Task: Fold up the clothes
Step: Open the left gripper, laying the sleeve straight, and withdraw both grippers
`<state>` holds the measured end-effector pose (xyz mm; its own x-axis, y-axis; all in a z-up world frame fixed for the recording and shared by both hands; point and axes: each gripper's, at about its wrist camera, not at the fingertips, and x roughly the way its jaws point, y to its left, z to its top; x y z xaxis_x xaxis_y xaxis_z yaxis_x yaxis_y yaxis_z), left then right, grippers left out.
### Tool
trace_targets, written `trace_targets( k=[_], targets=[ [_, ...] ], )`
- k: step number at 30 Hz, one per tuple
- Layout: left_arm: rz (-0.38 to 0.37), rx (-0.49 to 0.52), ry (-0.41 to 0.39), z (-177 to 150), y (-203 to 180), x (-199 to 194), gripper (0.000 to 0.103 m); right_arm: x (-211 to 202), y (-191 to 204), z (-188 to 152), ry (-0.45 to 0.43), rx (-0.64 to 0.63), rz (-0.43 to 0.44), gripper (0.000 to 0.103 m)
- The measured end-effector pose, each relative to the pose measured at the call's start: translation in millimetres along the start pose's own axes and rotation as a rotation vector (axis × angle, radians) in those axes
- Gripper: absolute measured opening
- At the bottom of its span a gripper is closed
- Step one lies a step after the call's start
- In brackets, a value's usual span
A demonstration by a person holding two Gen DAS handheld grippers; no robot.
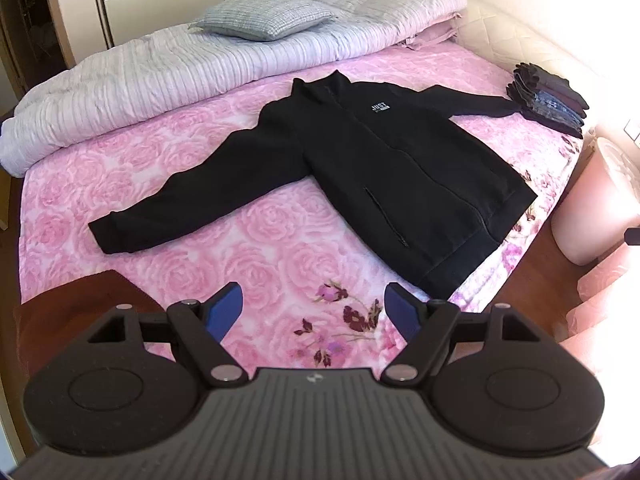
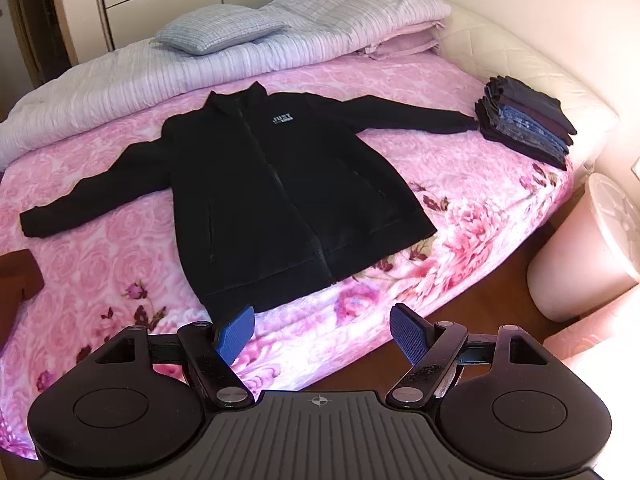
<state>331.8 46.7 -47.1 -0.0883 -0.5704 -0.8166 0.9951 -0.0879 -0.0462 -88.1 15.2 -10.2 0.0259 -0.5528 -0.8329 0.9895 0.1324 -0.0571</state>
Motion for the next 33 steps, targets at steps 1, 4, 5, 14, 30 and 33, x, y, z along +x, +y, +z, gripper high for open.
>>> trace_targets(
  k=[1, 4, 5, 14, 30, 33],
  targets=[
    [0.003, -0.005, 0.001, -1.3, -0.2, -1.1, 0.074, -1.4, 1.5, -0.7, -0.005, -0.012, 0.000, 0.078],
    [0.015, -0.009, 0.000, -5.1, -1.8, -6.2, 0.074, -4.0, 6.2, -4.7, -0.013, -0.038, 0.008, 0.078],
    [0.018, -0.012, -0.001, -6.5, -2.1, -7.9, 0.074, -4.3, 7.3, -6.2, -0.014, -0.042, 0.012, 0.078],
    [0.042, -0.056, -0.006, -18.3, -1.0, -17.4, 0.074, -1.0, 9.1, -6.9, -0.011, -0.065, 0.049, 0.078],
    [0.147, -0.112, 0.030, -32.5, 5.9, -22.9, 0.074, 25.6, 16.1, -4.5, -0.001, -0.117, 0.154, 0.078],
    [0.202, -0.115, 0.034, -35.6, 21.2, -26.5, 0.074, 38.0, 26.7, -0.4, -0.022, -0.159, 0.237, 0.078]
  ],
)
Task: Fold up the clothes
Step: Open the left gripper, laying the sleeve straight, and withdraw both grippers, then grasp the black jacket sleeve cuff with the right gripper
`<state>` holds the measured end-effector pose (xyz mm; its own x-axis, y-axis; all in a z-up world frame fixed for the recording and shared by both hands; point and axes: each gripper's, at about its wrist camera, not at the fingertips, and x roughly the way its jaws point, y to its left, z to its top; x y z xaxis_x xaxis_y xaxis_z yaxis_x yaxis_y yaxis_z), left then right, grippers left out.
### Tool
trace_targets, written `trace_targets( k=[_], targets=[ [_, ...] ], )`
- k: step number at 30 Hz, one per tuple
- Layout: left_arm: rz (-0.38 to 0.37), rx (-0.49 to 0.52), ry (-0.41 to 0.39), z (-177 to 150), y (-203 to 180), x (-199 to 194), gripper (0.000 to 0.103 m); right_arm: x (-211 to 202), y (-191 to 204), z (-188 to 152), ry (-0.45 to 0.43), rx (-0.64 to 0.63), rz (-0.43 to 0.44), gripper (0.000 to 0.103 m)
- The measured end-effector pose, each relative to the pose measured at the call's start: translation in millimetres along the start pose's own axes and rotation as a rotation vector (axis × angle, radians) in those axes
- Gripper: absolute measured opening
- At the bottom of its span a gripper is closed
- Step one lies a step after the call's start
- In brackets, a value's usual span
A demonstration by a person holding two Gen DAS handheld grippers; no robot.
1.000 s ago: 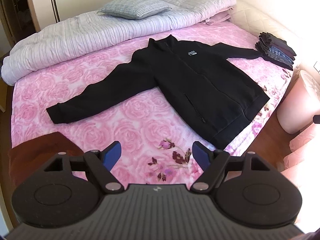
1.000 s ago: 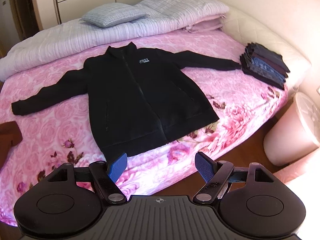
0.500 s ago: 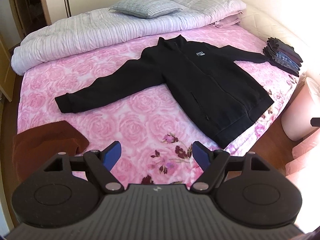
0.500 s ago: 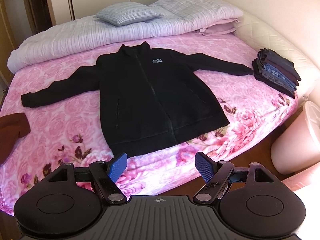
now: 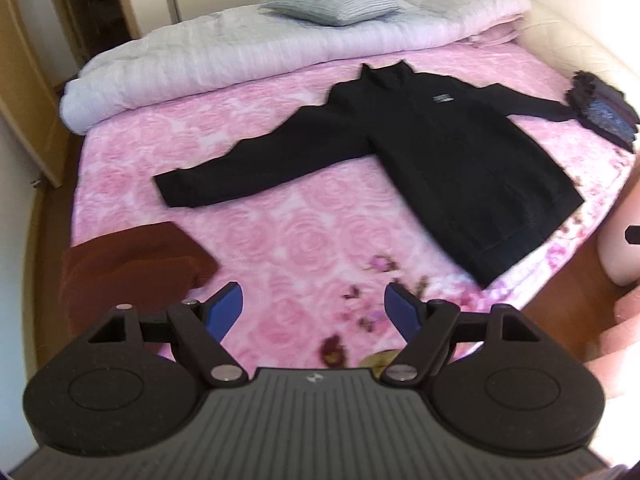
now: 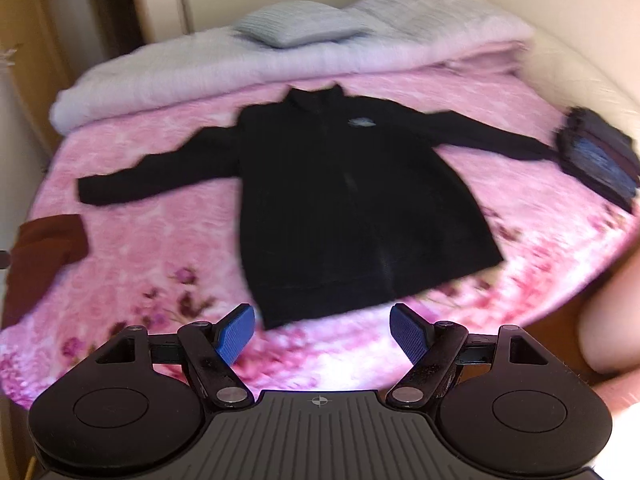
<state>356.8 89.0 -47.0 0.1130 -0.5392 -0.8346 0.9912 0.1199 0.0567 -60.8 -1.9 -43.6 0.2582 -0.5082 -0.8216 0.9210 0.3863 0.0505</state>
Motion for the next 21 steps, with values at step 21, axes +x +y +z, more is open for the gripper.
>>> trace_targets(
  k=[21],
  targets=[
    [0.096, -0.059, 0.050, 65.4, 183.9, 199.9, 0.074, 183.9, 211.9, 131.3, -0.102, -0.709, 0.207, 0.077]
  ],
)
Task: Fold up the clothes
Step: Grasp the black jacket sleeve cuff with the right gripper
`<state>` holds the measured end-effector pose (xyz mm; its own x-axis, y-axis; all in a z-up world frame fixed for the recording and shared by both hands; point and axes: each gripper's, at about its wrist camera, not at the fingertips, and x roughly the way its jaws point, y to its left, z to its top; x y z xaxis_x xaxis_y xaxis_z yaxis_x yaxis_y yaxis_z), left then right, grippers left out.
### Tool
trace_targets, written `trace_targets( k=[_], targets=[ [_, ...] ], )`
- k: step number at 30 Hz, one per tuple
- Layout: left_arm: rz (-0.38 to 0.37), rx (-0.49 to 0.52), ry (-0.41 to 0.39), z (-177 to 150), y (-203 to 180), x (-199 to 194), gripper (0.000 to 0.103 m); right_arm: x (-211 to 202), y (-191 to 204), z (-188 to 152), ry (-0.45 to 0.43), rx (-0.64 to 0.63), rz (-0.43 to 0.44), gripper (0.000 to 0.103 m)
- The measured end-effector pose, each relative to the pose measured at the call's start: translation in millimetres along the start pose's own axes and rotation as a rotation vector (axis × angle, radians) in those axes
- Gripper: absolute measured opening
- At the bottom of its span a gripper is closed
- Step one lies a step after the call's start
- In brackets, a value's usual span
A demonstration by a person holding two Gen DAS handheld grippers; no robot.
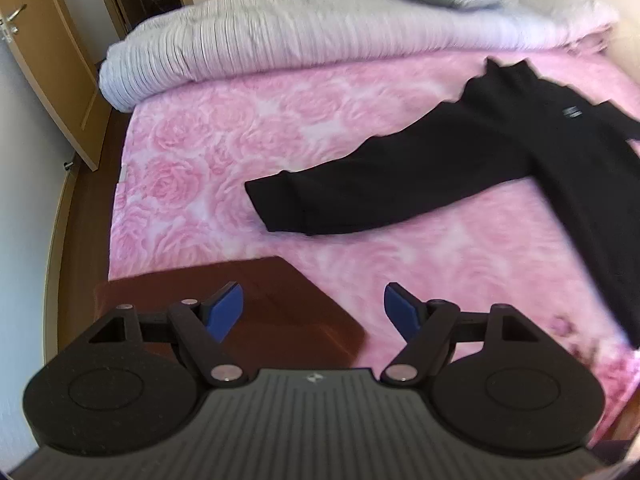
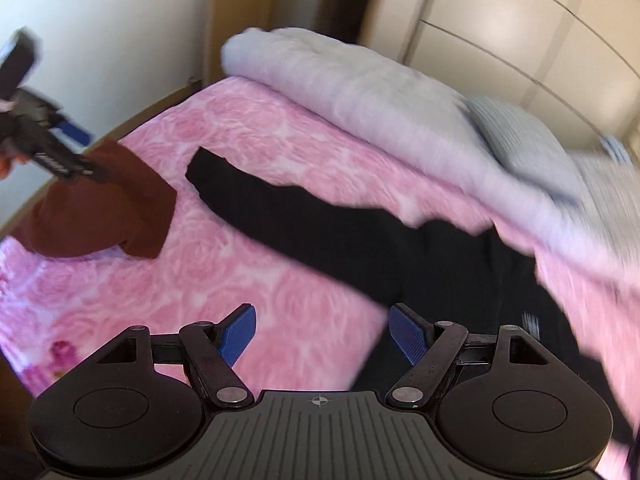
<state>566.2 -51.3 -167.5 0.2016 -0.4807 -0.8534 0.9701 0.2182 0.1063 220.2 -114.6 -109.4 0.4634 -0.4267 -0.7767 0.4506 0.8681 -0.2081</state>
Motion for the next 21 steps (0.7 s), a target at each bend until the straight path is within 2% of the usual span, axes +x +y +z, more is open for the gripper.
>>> trace_targets(
  k=[1, 3, 5, 8, 13, 17, 21],
  targets=[
    [0.001, -0.001, 0.007, 4.0, 5.1, 12.5, 0.074, 17.7, 3.0, 8.3, -0.008, -0.020, 0.019, 0.076],
    [0.011, -0.013, 0.010, 8.7, 17.4, 32.3, 0.074, 54.4, 11.4, 24.0, -0.022, -0.062, 0.063, 0.065],
    [0.028, -0.041, 0.016, 8.5, 31.4, 46.3, 0.074, 96.4, 28.4, 36.0, -0.033, -0.126, 0.105, 0.050],
    [0.050, -0.095, 0.017, 4.6, 51.0, 61.9, 0.074, 163.8, 60.3, 50.6, -0.049, -0.239, 0.147, 0.041],
    [0.108, -0.119, -0.047, -5.4, 65.5, 83.3, 0.074, 261.9, 120.6, 54.7, -0.121, -0.449, 0.157, 0.041],
    [0.141, -0.158, -0.093, -14.0, 68.6, 95.1, 0.074, 315.5, 153.4, 46.9, -0.168, -0.604, 0.105, 0.041],
    [0.145, -0.228, -0.094, -24.8, 75.1, 107.5, 0.074, 352.9, 174.4, 36.1, -0.201, -0.750, 0.068, 0.041]
  ],
)
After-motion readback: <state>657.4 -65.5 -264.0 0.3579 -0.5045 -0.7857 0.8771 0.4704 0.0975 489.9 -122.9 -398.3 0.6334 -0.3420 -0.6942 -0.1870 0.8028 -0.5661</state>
